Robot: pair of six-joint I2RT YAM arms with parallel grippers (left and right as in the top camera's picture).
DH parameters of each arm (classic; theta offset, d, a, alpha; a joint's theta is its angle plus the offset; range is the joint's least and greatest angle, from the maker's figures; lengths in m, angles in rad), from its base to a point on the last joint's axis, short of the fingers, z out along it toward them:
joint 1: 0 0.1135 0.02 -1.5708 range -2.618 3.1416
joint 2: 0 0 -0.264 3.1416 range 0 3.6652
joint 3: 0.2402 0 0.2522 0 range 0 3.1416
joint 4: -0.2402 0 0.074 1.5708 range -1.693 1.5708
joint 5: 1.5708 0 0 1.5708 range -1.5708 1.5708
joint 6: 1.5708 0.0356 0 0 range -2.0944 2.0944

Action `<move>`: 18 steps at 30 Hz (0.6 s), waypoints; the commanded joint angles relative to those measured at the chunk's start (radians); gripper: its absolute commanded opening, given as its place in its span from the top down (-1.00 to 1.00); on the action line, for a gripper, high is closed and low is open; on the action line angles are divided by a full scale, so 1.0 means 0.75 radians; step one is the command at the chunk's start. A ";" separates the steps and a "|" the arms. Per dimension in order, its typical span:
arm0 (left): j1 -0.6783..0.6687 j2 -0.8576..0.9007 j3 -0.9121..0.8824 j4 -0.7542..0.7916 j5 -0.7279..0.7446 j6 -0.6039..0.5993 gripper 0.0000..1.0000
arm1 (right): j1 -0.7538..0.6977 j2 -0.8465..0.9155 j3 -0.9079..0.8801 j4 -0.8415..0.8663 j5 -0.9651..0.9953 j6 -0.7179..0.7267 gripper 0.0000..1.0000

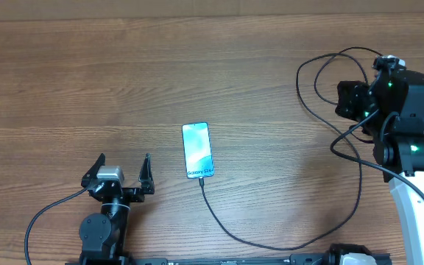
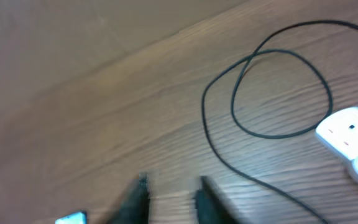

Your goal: Plug charger to phone and switch on socket

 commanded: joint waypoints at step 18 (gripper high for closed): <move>0.011 -0.006 -0.005 0.001 0.014 0.036 -0.99 | 0.006 0.003 0.007 -0.211 -0.005 -0.015 -1.00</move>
